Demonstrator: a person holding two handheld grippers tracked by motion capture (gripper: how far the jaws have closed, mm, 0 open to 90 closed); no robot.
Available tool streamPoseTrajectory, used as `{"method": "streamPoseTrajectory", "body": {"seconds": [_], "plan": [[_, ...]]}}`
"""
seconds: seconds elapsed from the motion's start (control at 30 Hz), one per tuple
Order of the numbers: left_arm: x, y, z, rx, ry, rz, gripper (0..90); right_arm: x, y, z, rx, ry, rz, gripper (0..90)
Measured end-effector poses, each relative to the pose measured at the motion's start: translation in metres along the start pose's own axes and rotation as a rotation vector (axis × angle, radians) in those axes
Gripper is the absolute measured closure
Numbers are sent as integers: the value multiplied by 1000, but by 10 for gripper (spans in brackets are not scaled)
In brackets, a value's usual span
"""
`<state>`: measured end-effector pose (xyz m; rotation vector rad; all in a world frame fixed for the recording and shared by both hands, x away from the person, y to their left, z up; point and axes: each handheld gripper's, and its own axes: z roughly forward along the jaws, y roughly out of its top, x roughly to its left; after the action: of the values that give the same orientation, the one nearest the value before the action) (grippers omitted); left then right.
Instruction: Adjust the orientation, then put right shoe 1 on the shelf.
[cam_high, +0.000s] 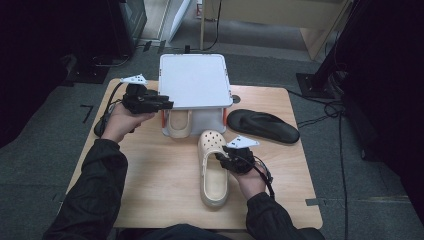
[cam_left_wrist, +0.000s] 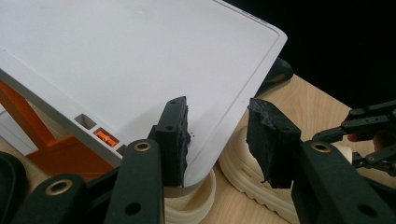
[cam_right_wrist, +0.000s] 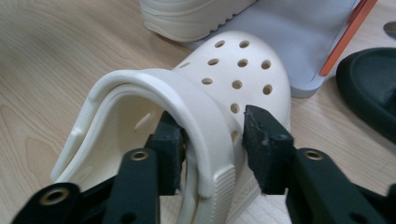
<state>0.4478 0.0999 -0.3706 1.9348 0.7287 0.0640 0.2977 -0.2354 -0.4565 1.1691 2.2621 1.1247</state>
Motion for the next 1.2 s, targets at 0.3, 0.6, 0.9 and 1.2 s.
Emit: {"method": "streamPoseTrajectory", "body": {"seconds": [0.3, 0.6, 0.9, 1.2], "plan": [[0, 0, 0, -1, -1, -1, 591, 1, 4, -1, 9, 0, -24, 700], [0, 0, 0, -2, -2, -3, 591, 1, 11, -10, -22, -22, -51, 768], [0, 0, 0, -2, -4, -5, 591, 2, 25, -10, -32, -46, -109, 769], [1, 0, 0, -2, -7, -17, 591, -14, 47, 7, -41, -70, -93, 768]]}}
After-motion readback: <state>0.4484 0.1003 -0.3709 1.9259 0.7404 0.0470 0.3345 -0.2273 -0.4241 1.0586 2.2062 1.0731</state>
